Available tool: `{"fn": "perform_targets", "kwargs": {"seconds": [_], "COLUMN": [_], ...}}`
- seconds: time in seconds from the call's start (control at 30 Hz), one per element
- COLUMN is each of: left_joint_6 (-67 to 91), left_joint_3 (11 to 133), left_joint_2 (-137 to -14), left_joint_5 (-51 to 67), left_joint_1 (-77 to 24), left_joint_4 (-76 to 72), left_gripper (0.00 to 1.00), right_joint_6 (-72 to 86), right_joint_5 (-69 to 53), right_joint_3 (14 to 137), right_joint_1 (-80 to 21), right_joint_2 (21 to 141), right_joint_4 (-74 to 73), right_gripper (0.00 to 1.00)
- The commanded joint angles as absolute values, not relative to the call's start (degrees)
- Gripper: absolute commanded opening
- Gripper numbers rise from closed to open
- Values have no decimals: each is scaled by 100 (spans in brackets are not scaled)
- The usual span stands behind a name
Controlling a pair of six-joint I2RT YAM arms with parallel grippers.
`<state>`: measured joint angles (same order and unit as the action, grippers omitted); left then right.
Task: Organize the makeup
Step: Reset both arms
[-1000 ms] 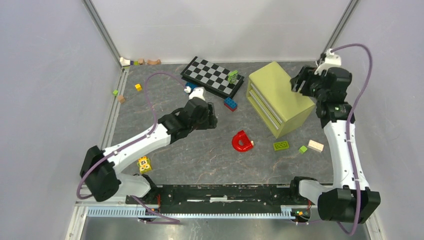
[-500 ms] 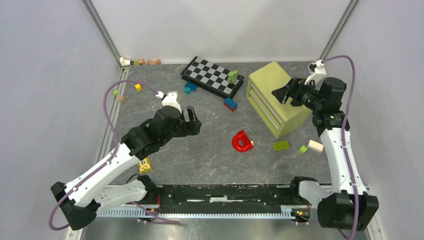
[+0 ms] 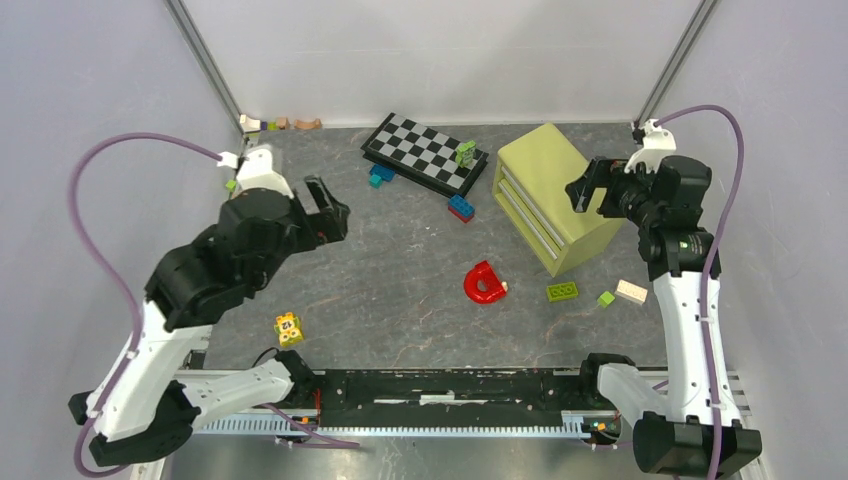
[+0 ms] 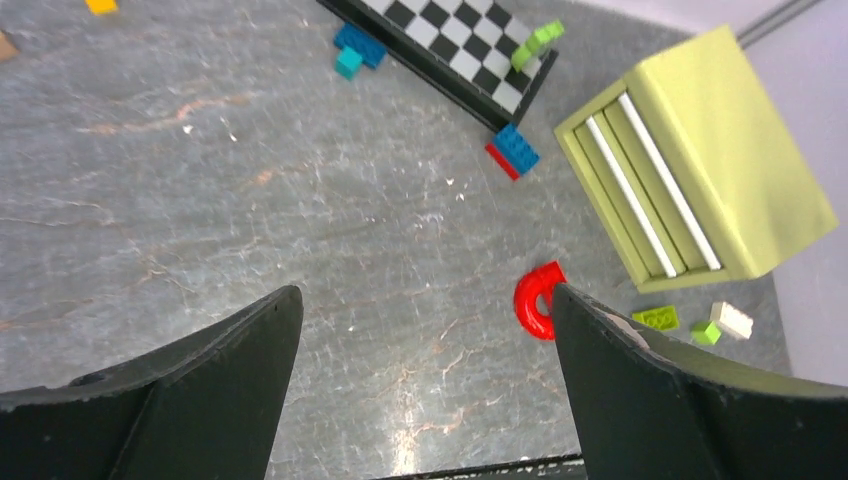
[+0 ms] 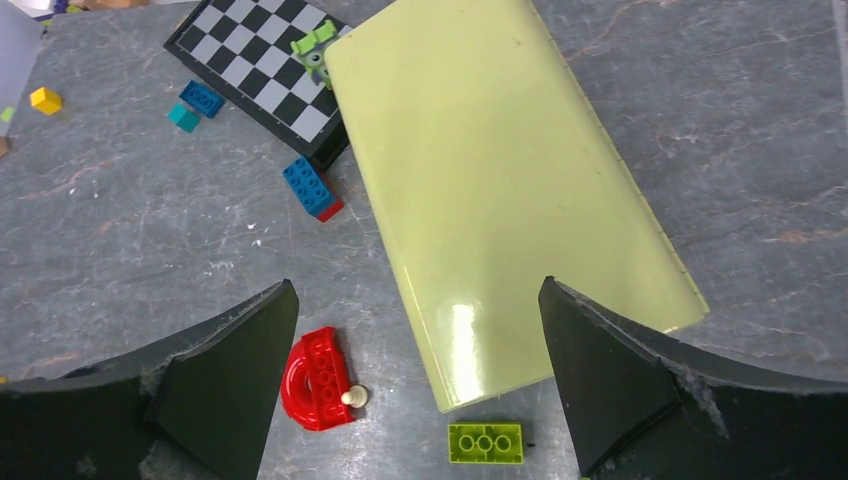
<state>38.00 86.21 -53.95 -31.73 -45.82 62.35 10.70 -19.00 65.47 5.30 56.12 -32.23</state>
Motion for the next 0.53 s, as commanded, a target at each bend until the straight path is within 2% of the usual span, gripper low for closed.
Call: {"fn": "perform_targets", "kwargs": {"seconds": [0.0, 0.5], "left_joint_6": [3569, 3524], "left_joint_3": [9324, 9408], "left_joint_2": [-5645, -5815], "left_joint_5": [-3769, -3498], "left_joint_1": [-4562, -4562], "left_joint_4": [6944, 6816], "left_gripper": [100, 100], "right_joint_6": [935, 918], "right_joint_5": [-1563, -1551], "right_joint_3": [6776, 6365], "right_joint_1": [519, 521], "right_joint_2": [5423, 5173], "right_joint_4": [-3317, -2856], "right_gripper": [98, 98]}}
